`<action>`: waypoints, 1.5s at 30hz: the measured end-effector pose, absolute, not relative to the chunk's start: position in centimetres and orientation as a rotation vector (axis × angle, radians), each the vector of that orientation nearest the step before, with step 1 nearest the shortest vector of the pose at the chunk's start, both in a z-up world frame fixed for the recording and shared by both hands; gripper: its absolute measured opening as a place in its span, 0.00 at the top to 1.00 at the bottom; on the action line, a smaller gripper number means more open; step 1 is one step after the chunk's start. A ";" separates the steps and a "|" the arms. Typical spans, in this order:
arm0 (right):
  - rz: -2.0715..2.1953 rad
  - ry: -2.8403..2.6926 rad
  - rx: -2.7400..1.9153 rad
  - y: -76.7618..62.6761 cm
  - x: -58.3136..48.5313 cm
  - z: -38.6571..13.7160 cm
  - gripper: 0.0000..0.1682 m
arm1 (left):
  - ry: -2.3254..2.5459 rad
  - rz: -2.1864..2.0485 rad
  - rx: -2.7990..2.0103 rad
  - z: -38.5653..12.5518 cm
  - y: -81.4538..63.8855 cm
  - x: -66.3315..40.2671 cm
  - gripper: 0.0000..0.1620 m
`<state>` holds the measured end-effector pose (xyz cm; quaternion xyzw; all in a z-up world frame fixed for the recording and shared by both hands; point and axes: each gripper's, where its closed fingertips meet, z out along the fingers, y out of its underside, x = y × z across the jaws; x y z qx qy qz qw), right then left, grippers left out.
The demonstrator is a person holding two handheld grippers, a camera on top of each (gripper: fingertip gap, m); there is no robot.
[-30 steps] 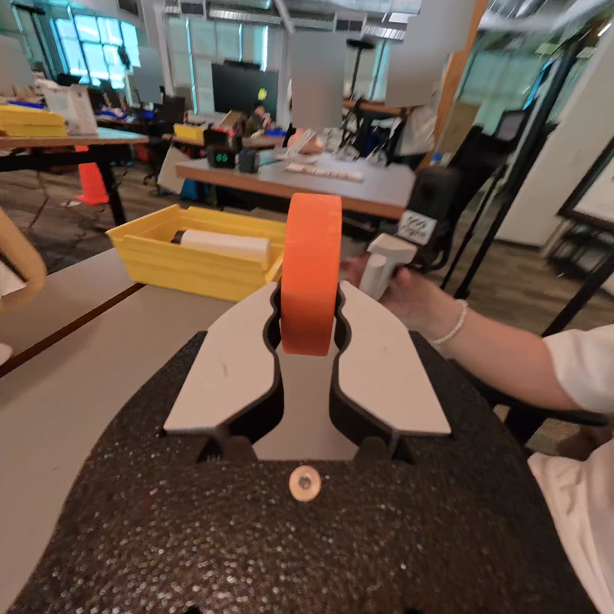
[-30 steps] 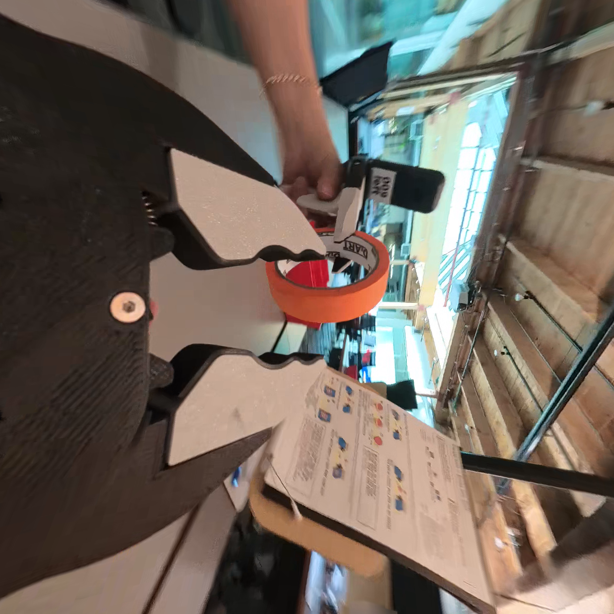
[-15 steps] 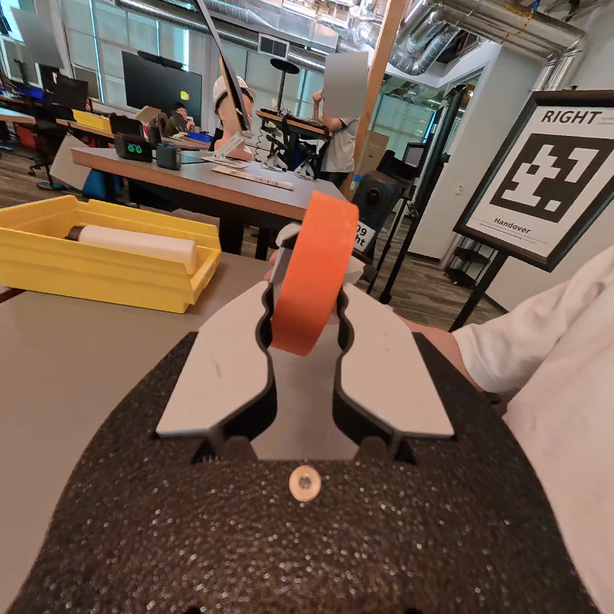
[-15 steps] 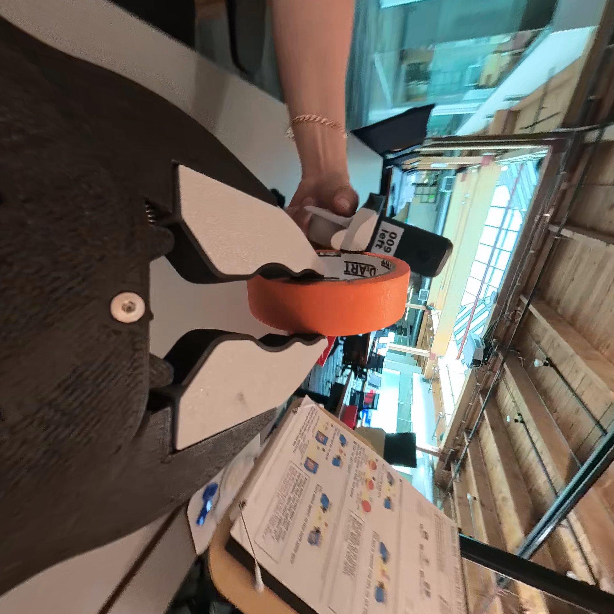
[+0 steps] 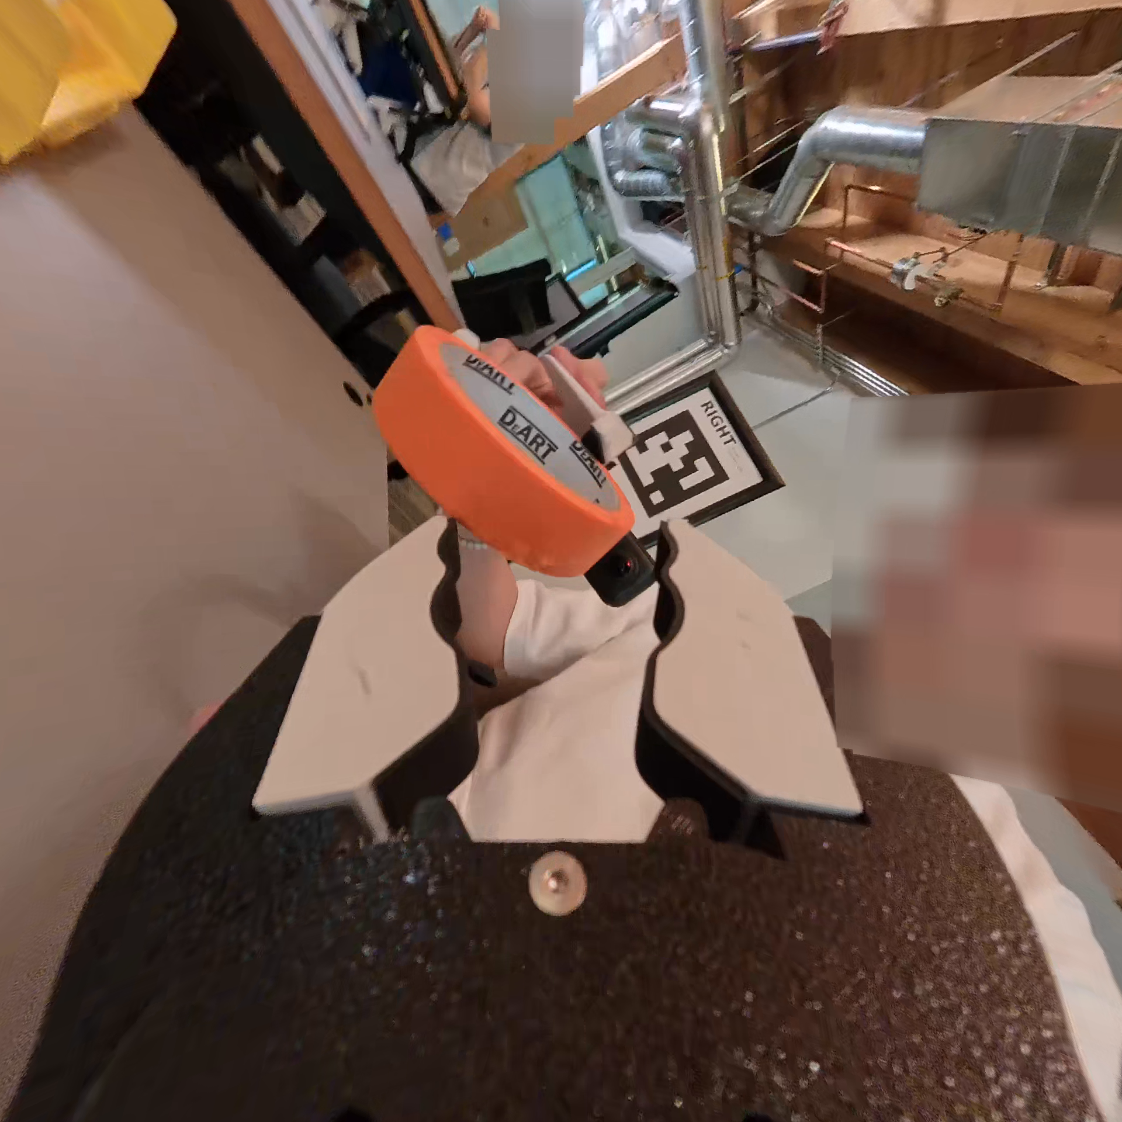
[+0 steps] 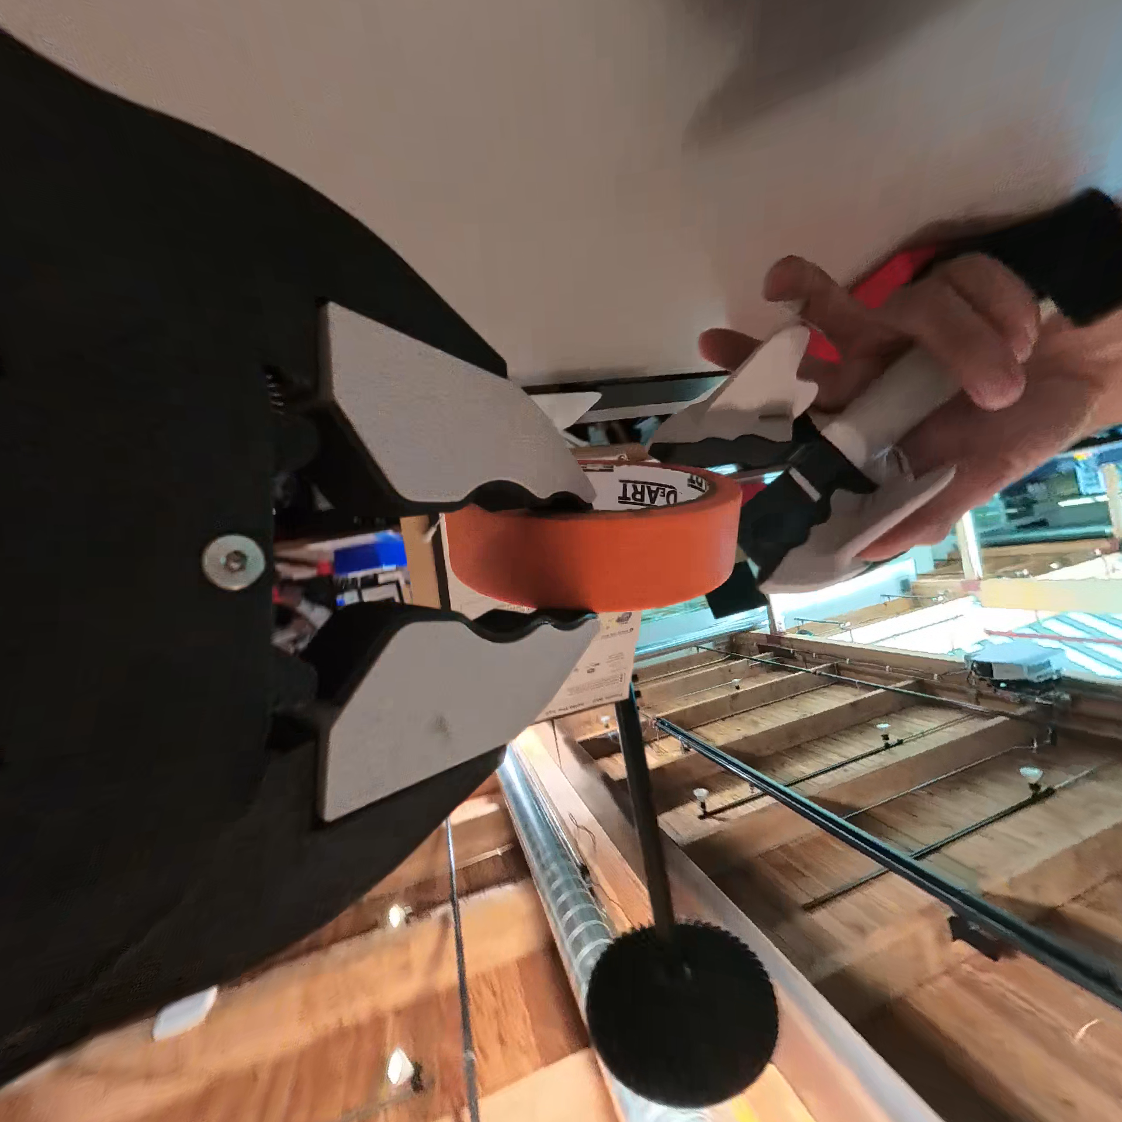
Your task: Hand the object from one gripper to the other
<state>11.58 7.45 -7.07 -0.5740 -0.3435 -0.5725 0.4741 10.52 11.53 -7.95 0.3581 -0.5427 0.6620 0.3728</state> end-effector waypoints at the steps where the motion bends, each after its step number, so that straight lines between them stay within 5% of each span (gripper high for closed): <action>1: -1.434 -0.878 -1.402 7.8 11.4 -7.4 0.83 | -1.404 1.655 0.931 -8.4 11.7 10.5 0.62; 6: -1.529 -0.996 -1.360 9.5 10.3 -8.4 0.83 | -1.514 1.507 1.012 -10.0 11.5 10.2 0.61; 12: -1.542 -1.014 -1.386 9.7 10.6 -8.9 0.83 | -1.494 1.567 1.059 -10.5 11.5 11.2 0.76; 16: -1.419 -0.906 -1.443 9.3 11.8 -9.6 0.72 | -1.597 1.714 1.024 -10.4 11.8 11.9 0.83; 19: -1.078 -0.682 -1.513 8.9 12.2 -9.4 0.62 | -1.712 1.838 1.032 -9.6 12.4 12.8 0.82; 27: -0.003 0.132 -1.384 7.5 15.1 -6.6 0.58 | -2.104 2.158 0.967 -7.2 13.5 14.7 0.83; 37: -0.019 0.208 -1.467 8.4 15.4 -8.0 0.80 | -2.083 2.263 0.827 -7.5 11.9 14.6 0.83; 45: -0.175 0.192 -1.605 9.1 15.3 -8.6 0.82 | -2.109 2.231 0.905 -9.3 12.8 15.0 0.79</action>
